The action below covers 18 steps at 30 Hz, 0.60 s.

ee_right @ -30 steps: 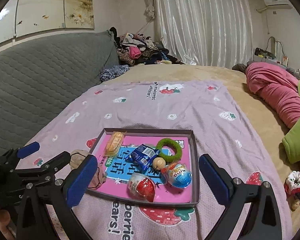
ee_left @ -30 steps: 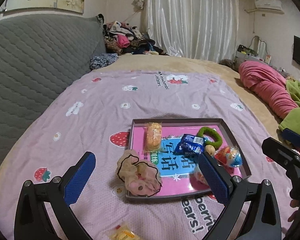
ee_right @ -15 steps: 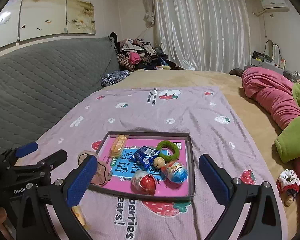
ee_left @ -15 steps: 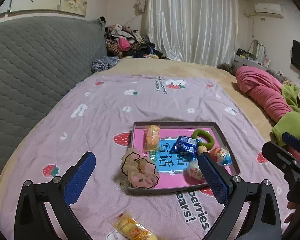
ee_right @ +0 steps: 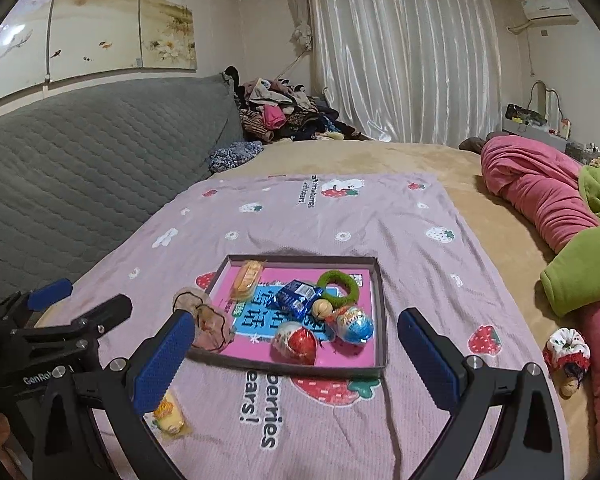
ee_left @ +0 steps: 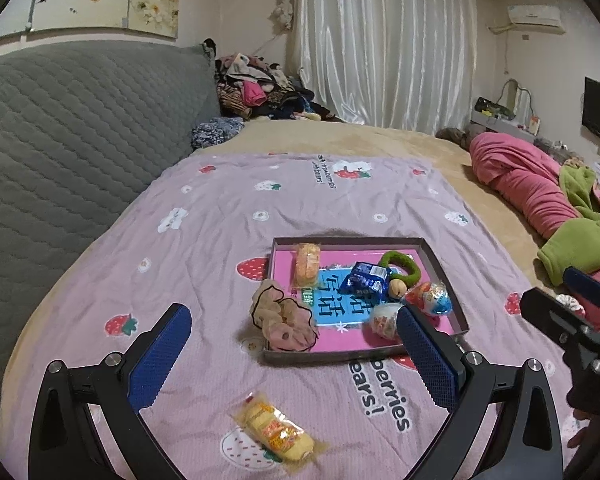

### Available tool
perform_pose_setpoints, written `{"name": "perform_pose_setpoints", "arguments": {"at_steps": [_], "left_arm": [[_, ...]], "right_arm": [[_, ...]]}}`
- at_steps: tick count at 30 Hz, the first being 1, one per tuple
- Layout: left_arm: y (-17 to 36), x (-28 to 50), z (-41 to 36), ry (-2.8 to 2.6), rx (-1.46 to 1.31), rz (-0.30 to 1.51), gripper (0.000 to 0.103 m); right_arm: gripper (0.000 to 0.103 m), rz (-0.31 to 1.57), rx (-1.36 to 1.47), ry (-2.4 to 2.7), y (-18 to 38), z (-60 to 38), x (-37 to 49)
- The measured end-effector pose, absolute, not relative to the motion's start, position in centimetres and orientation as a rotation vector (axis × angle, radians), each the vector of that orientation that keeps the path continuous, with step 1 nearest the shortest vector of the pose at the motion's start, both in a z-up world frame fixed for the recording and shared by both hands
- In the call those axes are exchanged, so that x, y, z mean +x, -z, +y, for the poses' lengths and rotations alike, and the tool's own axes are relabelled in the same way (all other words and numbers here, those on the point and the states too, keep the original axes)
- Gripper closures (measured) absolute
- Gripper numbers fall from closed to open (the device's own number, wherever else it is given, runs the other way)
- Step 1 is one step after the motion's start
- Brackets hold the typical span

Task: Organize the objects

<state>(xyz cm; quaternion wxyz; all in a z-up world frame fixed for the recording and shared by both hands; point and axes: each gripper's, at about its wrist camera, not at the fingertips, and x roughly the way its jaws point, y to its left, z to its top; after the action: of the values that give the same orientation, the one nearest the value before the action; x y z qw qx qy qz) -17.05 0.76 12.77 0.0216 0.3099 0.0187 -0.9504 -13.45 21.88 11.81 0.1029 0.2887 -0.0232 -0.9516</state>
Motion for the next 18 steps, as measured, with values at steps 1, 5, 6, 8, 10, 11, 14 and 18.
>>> {"name": "perform_pose_setpoints", "arguments": {"at_steps": [1,5,6,8,10,11,14,18], "left_arm": [[-12.8,-16.6,0.7,2.946,0.955,0.059,0.001],[-12.7,-15.6,0.6,2.929,0.958,0.042,0.001],[-12.6,-15.3,0.5,2.924,0.959,0.046,0.001],[-12.5,-14.6,0.2,2.918,0.940,0.068,0.001],[-12.2,-14.3,0.3,2.920,0.937,0.066,0.001],[-12.1,-13.9,0.3,2.920,0.932,0.057,0.001],[-11.6,-13.3,0.4,2.915,0.924,0.033,0.001],[-10.5,-12.6,0.4,2.908,0.961,0.031,0.001]], "right_arm": [[0.001,-0.070,0.850,2.807,-11.9,21.9,-13.2],[0.001,-0.075,0.842,2.809,-11.8,22.0,-12.2],[0.001,-0.075,0.845,2.806,-11.8,22.1,-12.0],[0.001,-0.068,0.859,2.804,-11.5,22.1,-11.6],[0.001,-0.063,0.872,2.802,-11.1,22.2,-11.1],[0.001,-0.063,0.875,2.803,-11.0,22.3,-10.9],[0.001,-0.060,0.883,2.807,-10.6,22.6,-10.2],[0.001,-0.057,0.902,2.814,-9.9,23.0,-9.3]]}}
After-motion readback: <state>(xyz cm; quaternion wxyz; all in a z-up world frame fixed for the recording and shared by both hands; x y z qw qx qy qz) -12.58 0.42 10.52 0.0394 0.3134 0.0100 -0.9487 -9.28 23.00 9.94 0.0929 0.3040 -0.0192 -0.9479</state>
